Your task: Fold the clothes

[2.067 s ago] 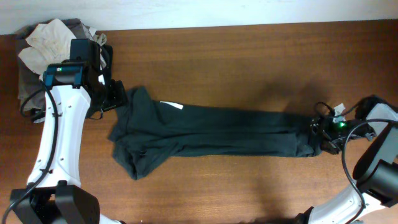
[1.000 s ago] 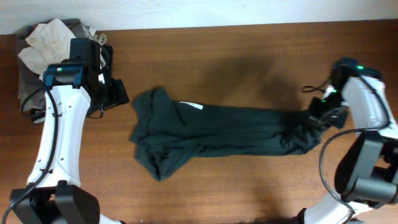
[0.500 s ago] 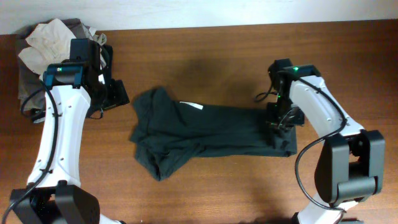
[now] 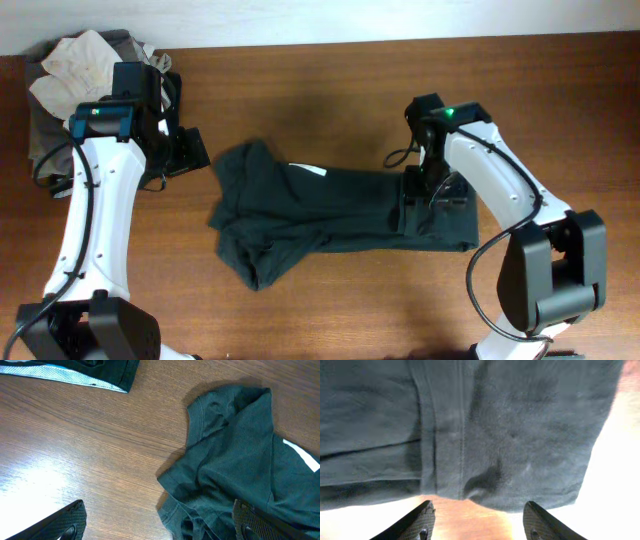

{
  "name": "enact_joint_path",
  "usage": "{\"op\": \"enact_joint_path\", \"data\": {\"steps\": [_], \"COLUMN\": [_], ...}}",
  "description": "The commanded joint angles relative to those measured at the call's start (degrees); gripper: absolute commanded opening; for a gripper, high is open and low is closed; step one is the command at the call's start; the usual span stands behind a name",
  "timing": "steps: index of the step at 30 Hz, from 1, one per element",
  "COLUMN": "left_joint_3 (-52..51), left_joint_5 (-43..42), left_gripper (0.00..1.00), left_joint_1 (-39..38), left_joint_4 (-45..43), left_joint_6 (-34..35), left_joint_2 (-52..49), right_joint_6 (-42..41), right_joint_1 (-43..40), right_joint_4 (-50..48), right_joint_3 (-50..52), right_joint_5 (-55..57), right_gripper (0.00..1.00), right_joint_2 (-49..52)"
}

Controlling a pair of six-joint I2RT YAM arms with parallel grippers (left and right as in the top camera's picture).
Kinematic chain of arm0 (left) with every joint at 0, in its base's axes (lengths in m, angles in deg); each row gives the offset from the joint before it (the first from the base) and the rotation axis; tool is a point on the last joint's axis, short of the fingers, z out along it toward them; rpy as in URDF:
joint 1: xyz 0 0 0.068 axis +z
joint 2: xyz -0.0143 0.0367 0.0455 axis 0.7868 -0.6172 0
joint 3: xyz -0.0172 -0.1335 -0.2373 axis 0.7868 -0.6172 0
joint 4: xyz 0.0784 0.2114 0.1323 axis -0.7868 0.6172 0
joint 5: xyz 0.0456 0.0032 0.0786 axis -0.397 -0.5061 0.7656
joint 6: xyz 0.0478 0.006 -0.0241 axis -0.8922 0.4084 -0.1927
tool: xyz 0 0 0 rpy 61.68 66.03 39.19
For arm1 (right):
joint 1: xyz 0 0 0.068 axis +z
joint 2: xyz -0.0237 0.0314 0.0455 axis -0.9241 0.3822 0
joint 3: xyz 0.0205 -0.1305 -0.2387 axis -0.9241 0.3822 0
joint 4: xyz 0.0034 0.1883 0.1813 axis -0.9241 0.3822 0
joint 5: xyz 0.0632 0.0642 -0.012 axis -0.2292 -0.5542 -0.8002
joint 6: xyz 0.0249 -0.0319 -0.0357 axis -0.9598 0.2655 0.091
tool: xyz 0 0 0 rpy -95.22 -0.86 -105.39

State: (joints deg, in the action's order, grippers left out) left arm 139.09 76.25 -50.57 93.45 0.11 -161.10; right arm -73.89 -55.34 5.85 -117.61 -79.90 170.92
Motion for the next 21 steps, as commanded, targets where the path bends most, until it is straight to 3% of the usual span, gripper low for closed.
{"op": "enact_joint_path", "data": {"steps": [1, 3, 6, 9, 15, 21], "left_joint_3": [-0.39, -0.39, -0.39, -0.39, -0.39, -0.39], "left_joint_5": [0.22, 0.22, 0.22, 0.20, 0.20, 0.20], "left_gripper": [0.93, 0.93, 0.93, 0.93, 0.93, 0.93], "left_joint_1": [0.17, 0.17, 0.17, 0.17, 0.17, 0.17], "left_joint_4": [0.13, 0.15, 0.11, 0.15, 0.15, 0.15], "left_joint_6": [-0.37, -0.37, -0.35, -0.35, -0.35, -0.35], "left_joint_2": [-0.42, -0.42, -0.42, -0.42, -0.42, -0.42], "right_joint_6": [1.46, 3.52, 4.11, 4.33, 4.04, 3.85], "right_joint_1": [-3.61, -5.20, -6.64, -6.47, -6.49, -6.71], "right_joint_4": [2.05, 2.71, 1.01, -7.15, -21.22, -21.57], "right_joint_3": [-4.87, -3.93, 0.74, 9.94, 23.63, 23.47], "right_joint_5": [-0.57, -0.70, -1.55, -6.40, -12.74, -12.79], "right_gripper": [0.61, 0.53, 0.28, 0.04, 0.04, 0.04], "right_joint_2": [-2.05, -1.86, -1.70, -1.66, -1.60, -2.16]}}
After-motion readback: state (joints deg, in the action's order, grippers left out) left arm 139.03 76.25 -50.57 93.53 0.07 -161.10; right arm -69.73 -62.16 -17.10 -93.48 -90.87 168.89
